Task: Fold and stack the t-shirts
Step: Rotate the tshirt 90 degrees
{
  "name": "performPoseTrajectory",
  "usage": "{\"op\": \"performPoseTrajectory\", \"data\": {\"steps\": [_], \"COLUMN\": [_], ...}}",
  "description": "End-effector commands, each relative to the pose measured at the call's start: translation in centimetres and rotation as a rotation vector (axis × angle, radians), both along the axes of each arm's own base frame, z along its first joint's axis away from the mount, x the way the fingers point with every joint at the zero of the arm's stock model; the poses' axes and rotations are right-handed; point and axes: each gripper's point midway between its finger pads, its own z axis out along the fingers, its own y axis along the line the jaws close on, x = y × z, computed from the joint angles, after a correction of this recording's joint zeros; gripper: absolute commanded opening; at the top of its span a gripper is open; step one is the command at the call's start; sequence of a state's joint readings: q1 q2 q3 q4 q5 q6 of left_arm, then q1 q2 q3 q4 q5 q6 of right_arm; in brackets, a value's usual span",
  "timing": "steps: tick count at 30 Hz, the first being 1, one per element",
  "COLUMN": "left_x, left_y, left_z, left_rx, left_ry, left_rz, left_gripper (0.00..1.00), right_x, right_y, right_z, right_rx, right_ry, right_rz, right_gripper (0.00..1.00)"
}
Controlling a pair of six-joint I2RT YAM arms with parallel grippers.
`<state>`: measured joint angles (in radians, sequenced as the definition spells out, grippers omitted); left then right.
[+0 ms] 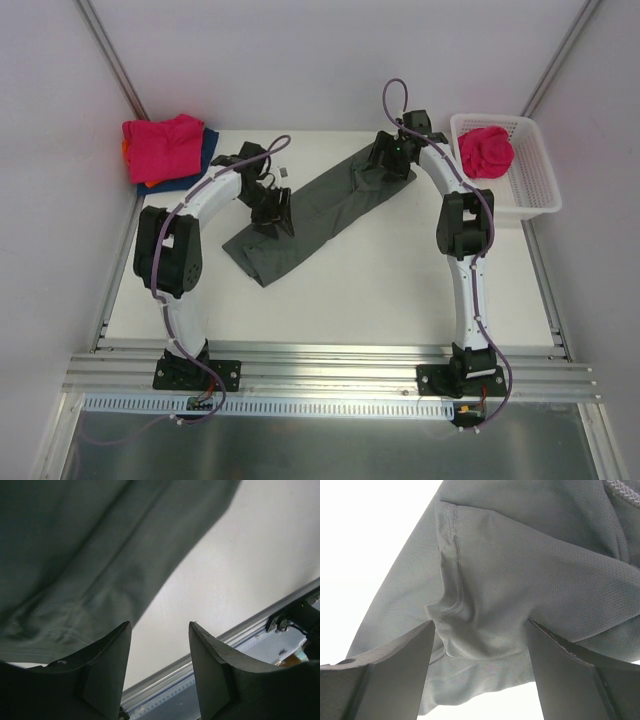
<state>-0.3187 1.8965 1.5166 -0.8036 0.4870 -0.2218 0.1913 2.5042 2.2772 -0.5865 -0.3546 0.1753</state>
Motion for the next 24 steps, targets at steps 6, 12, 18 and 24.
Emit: {"op": "performPoseTrajectory", "data": {"steps": [6, 12, 18, 24], "left_x": [2.6, 1.2, -1.4, -2.1], "left_y": [6.6, 7.6, 8.6, 9.8], "left_z": [-1.6, -2.0, -2.5, -2.5], "left_rx": [0.074, 0.076, 0.081, 0.09], "left_ry": [0.05, 0.097, 0.165, 0.179], "left_rz": [0.16, 0.183, 0.231, 0.274], "left_gripper": [0.45, 0.44, 0.43, 0.42], "right_x": [0.9, 0.8, 0.8, 0.6], "right_y": [0.3, 0.5, 0.8, 1.2], "right_z": [4.6, 4.5, 4.5, 4.5], "right_rx": [0.033, 0.033, 0.034, 0.033], "right_ry": [-0.096, -0.095, -0.096, -0.095], "right_rz": [-0.004, -0.001, 0.002, 0.009], "right_gripper": [0.78, 0.78, 0.78, 0.78]}}
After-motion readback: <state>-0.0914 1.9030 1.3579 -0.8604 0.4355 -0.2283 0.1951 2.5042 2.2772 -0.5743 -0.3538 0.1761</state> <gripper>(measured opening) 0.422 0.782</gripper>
